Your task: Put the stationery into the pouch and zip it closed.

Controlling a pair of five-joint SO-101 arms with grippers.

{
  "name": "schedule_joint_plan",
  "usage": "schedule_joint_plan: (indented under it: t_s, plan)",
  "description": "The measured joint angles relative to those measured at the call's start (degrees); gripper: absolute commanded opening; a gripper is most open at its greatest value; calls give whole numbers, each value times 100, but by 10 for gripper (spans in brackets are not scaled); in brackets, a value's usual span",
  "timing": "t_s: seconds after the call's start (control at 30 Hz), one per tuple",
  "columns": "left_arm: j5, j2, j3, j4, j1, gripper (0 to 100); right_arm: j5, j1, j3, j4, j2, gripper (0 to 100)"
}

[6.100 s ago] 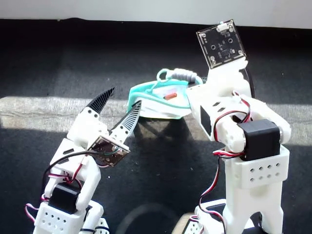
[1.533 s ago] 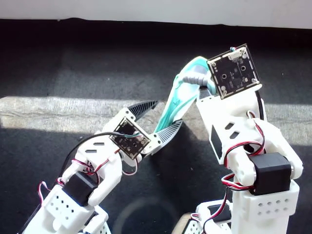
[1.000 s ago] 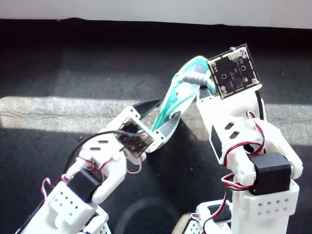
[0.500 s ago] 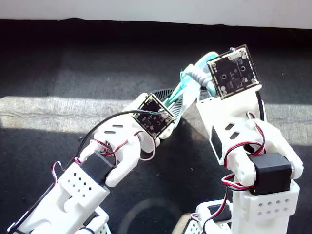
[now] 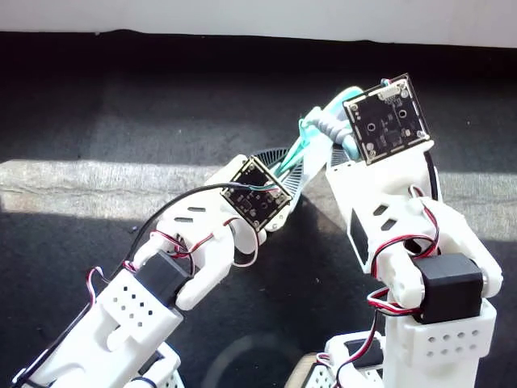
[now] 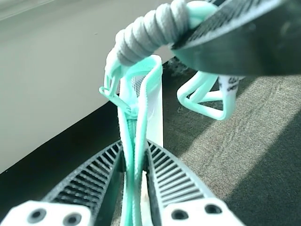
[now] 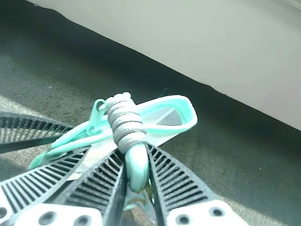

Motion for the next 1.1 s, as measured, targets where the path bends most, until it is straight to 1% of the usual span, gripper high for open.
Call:
schedule_joint_plan:
  t_s: [0.17,0.27,0.43,0.57,0.63,0.73,0.93,1.1]
  plan:
    - [-9,0,-237,360,-255,10,9,835,9,-527,9,6]
    - [-9,9,-299,387,-422,10,18,1116,193,-809,167,6]
    - [70,9,-299,431,-527,10,308,1222,774,-1160,545,6]
    - [396,9,-299,431,-651,10,378,1222,1310,-1873,826,6]
    - [440,9,-299,457,-659,10,404,1248,1477,-2242,1011,6]
    - [466,-26,-378,712,-659,10,413,1415,1512,-2655,1398,6]
    - [510,-791,-334,1415,-782,10,404,1934,1512,-3349,2268,6]
    - [510,-1389,97,1521,-905,10,396,2022,1512,-3701,2875,6]
